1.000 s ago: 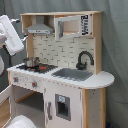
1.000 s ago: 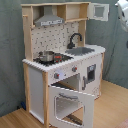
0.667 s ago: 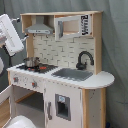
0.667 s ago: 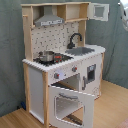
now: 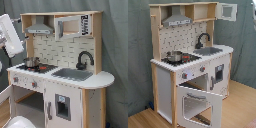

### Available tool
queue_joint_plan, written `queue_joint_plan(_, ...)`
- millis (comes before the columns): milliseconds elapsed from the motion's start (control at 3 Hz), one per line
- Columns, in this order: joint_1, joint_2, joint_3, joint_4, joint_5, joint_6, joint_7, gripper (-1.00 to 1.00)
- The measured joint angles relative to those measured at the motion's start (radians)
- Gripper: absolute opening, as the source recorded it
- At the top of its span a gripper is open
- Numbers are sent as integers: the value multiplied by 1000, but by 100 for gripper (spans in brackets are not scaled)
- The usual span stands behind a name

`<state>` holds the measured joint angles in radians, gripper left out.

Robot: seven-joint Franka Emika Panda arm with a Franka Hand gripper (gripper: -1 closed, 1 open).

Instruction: Play with the kitchen

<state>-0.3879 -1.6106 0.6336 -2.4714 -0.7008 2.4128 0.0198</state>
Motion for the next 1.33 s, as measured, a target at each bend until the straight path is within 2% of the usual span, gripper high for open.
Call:
queue_joint_plan(667,85,27,18,0,-122,-192,146,100)
queue_joint_plan(1333,174,61,36,-1,-214,-392,262,100)
